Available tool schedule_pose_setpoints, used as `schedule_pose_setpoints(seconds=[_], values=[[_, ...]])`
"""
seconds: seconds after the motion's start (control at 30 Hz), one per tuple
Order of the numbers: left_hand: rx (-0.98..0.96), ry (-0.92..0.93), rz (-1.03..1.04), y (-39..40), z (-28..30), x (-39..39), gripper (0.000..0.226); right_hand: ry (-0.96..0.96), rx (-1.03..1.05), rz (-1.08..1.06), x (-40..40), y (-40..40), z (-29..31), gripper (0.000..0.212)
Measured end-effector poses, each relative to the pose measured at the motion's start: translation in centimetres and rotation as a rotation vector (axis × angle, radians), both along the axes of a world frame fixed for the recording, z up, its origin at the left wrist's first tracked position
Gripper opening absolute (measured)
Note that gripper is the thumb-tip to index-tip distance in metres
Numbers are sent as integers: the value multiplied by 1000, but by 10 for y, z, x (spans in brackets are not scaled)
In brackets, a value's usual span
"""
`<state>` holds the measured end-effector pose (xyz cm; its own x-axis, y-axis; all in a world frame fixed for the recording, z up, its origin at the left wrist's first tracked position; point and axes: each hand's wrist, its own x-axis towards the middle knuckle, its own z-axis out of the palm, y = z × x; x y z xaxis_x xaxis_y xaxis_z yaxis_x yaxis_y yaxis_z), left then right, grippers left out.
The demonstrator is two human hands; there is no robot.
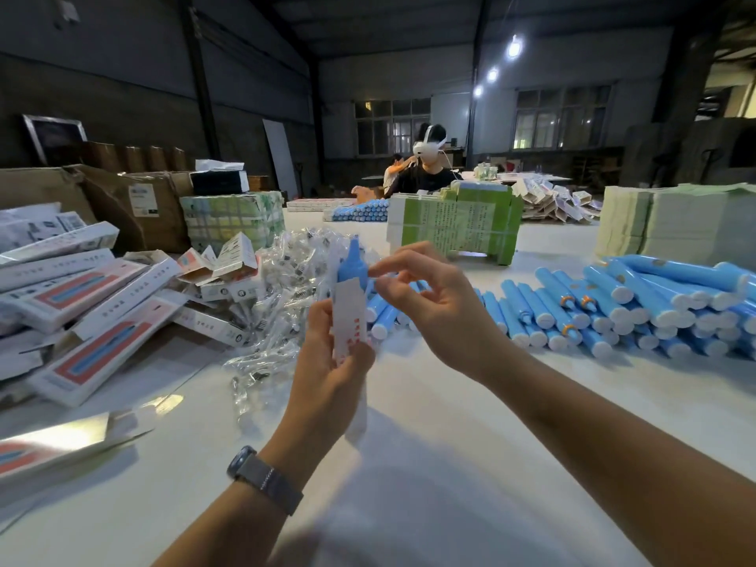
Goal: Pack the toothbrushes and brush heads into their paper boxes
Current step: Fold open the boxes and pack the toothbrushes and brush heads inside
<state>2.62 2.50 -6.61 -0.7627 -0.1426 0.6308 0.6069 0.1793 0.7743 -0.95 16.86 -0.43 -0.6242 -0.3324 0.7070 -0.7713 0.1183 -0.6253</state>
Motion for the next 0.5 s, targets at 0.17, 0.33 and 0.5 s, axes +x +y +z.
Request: schedule_pose_setpoints(seconds=[0.17, 0.33, 0.5], values=[[65, 52, 171, -17, 4, -9, 32, 19, -4, 58, -19, -38, 0, 26], [175, -5, 342, -36, 12, -10, 34, -279, 248, -55, -56, -80, -19, 34], [169, 26, 402, -40, 7, -15, 39, -79, 971, -219, -58, -103, -62, 5]])
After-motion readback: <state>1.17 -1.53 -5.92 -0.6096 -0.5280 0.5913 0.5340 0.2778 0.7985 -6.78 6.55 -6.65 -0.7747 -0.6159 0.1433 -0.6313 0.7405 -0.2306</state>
